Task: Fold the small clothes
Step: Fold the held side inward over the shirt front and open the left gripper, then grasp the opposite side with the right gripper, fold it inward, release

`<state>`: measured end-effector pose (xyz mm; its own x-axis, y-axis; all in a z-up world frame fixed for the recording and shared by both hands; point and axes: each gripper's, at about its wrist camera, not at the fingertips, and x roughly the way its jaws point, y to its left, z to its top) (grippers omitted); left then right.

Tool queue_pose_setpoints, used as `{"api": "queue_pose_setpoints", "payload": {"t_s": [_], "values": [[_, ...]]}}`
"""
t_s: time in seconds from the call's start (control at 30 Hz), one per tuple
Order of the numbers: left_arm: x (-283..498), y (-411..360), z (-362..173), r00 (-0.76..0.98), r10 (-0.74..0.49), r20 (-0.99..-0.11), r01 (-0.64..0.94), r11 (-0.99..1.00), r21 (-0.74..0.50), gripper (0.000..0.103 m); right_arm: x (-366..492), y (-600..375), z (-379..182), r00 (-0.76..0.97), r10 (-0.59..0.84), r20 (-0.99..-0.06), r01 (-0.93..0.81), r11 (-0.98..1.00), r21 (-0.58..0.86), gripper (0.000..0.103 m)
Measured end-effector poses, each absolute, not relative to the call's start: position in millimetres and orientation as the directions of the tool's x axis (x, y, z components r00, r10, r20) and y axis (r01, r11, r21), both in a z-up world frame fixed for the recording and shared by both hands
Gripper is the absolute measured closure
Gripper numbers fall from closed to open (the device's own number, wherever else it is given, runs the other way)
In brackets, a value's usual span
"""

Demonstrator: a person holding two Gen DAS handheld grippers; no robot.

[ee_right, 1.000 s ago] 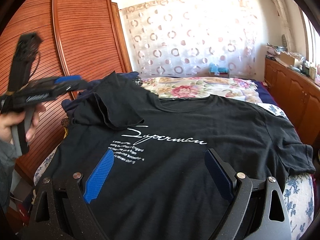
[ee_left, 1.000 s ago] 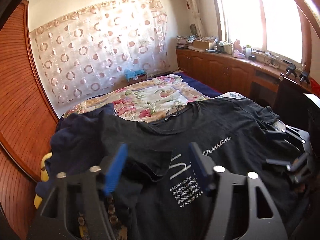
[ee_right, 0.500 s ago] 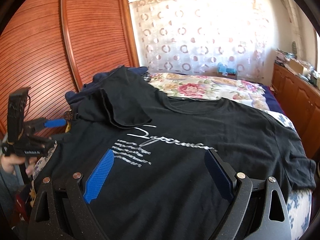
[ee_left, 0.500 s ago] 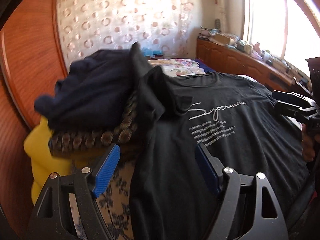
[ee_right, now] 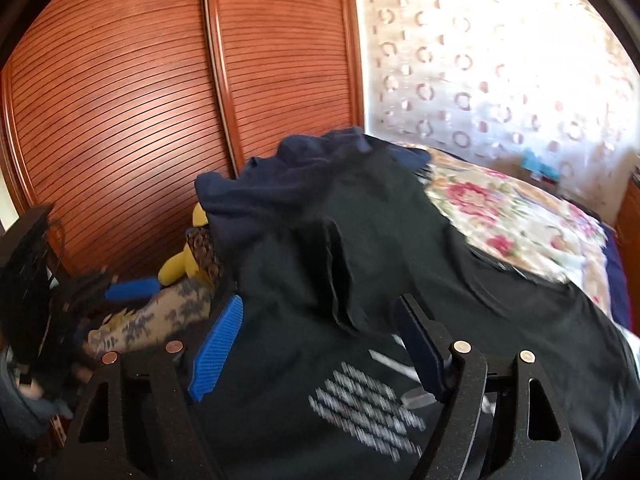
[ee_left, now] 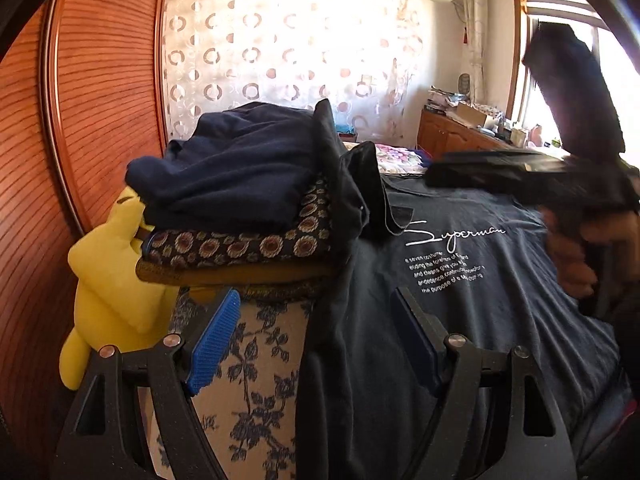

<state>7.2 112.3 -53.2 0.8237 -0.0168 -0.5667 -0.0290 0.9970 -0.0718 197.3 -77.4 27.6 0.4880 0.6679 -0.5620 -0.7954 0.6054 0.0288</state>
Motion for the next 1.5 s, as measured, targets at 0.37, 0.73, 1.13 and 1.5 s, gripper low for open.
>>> {"api": "queue_pose_setpoints", "payload": {"t_s": [0.37, 0.73, 1.13, 1.5], "values": [[-7, 123, -62, 0.822, 0.000, -0.569, -0.056, 0.995, -0.080, 0.025, 264, -41, 19, 0.409, 0.678, -0.611, -0.798, 0.591, 0.122, 0.058], [-8, 118, -56, 0.830, 0.017, -0.558, -0.071, 0.995, -0.074, 0.025, 232, -76, 27, 0.431, 0.699, -0.570, -0.833, 0.551, 0.045, 0.102], [-10, 106, -49, 0.836, -0.005, -0.549, -0.041, 0.997, -0.070, 0.025, 245, -54, 33, 0.448, 0.713, -0.538, -0.820, 0.568, 0.069, 0.038], [-11, 110, -57, 0.824, -0.012, -0.567, -0.044, 0.995, -0.085, 0.025, 266, -38, 5, 0.332, 0.740, -0.585, -0.834, 0.520, 0.184, 0.097]]}}
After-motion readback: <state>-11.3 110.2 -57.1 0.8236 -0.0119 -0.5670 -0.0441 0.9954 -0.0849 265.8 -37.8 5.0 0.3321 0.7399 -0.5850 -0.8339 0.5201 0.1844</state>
